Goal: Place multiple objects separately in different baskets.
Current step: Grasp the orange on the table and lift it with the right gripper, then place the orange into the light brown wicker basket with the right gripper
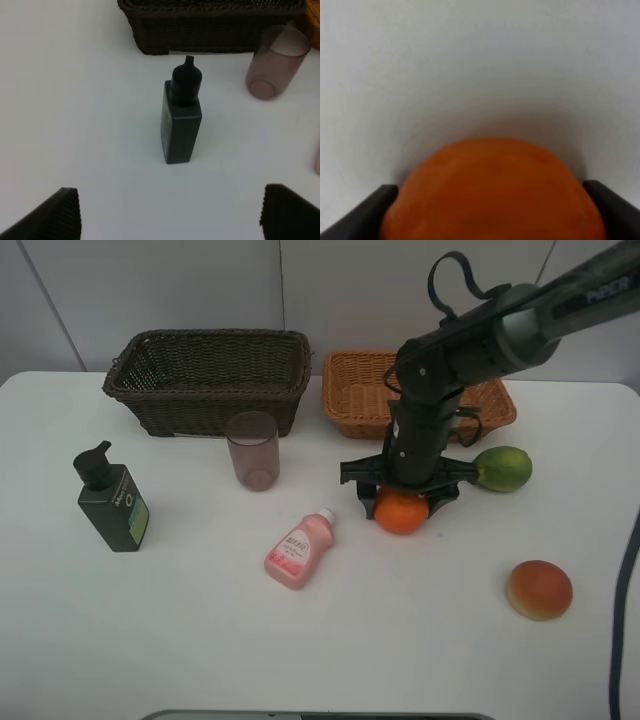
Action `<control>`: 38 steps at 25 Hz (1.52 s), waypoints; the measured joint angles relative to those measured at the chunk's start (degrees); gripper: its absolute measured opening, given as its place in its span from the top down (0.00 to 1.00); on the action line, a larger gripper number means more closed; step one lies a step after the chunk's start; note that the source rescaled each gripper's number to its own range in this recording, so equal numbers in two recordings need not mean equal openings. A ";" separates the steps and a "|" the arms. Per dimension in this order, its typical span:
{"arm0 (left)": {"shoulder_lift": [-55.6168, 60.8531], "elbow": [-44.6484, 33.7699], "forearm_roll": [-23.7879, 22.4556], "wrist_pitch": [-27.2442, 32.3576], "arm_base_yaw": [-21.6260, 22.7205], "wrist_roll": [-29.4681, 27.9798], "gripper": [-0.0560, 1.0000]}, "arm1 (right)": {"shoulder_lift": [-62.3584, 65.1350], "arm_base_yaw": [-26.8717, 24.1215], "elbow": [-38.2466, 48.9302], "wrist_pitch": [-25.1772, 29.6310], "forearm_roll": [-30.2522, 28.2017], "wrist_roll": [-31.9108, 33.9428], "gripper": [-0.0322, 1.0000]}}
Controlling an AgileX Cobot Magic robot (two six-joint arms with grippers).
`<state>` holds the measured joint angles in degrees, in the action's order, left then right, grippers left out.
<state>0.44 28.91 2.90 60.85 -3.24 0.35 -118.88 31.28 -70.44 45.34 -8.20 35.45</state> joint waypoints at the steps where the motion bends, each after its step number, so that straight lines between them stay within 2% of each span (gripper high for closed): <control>1: 0.00 0.00 0.00 0.00 0.00 0.00 0.07 | 0.00 0.00 0.00 0.00 0.00 0.00 0.63; 26: 0.00 0.00 0.00 0.00 0.00 0.00 0.07 | 0.41 0.00 0.00 0.84 0.06 -0.13 0.63; 34: 0.00 0.00 0.00 0.00 0.00 0.00 0.07 | 6.72 0.00 0.00 4.23 -0.15 -7.98 0.63; 38: 0.00 0.00 0.00 0.00 0.00 0.00 0.07 | 9.42 -0.23 -1.66 6.44 -2.77 -9.15 0.63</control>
<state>0.44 28.91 2.90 60.85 -3.24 0.35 -109.45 31.05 -72.10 51.77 -10.97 26.30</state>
